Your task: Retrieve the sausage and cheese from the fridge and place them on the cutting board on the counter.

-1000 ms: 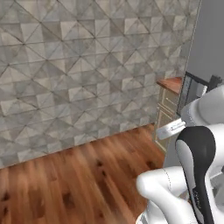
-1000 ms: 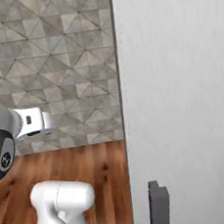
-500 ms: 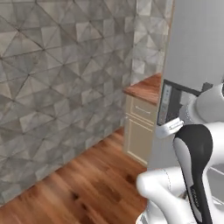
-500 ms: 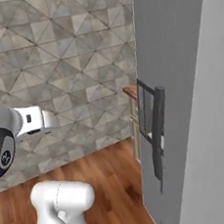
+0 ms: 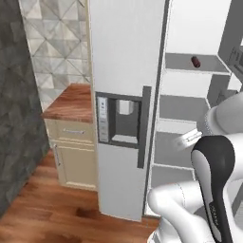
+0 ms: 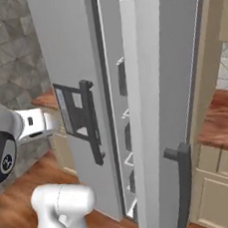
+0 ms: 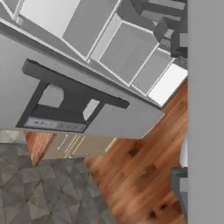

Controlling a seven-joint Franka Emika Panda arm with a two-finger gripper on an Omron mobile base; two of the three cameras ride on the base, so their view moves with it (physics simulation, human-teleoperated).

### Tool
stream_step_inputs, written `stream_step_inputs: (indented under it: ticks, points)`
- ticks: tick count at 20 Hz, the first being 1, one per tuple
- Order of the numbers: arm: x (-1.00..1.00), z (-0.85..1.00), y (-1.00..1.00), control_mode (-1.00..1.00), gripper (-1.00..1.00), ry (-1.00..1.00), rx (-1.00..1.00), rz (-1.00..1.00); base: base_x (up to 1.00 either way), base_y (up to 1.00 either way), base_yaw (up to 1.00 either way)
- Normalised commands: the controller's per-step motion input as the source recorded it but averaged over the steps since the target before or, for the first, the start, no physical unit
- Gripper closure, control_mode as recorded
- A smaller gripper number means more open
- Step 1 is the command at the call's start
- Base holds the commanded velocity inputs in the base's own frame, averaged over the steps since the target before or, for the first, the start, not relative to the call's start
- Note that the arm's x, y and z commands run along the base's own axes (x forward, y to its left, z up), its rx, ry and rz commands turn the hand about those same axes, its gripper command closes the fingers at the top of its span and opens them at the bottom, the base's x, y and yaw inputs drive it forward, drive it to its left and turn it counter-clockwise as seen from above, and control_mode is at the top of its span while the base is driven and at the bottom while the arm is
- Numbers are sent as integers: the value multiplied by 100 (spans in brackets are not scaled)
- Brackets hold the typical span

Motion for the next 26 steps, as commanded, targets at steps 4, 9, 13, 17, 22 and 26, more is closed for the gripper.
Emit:
stream_step_inputs:
  ticks: [4, 9, 13, 17, 22, 26]
  points:
    - [0, 0, 0, 100, -100, 0, 0, 0, 0, 30, -77]
    - [0, 0, 0, 100, -100, 0, 0, 0, 0, 49, -66]
    - [0, 0, 0, 100, -100, 0, 0, 0, -3, 34, -49]
    - [0, 0, 0, 100, -100, 0, 0, 0, 20, 20, -28]
    - [0, 0, 0, 100, -100, 0, 0, 0, 61, 27, -3]
    - [0, 0, 0, 100, -100, 0, 0, 0, 82, 19, 0]
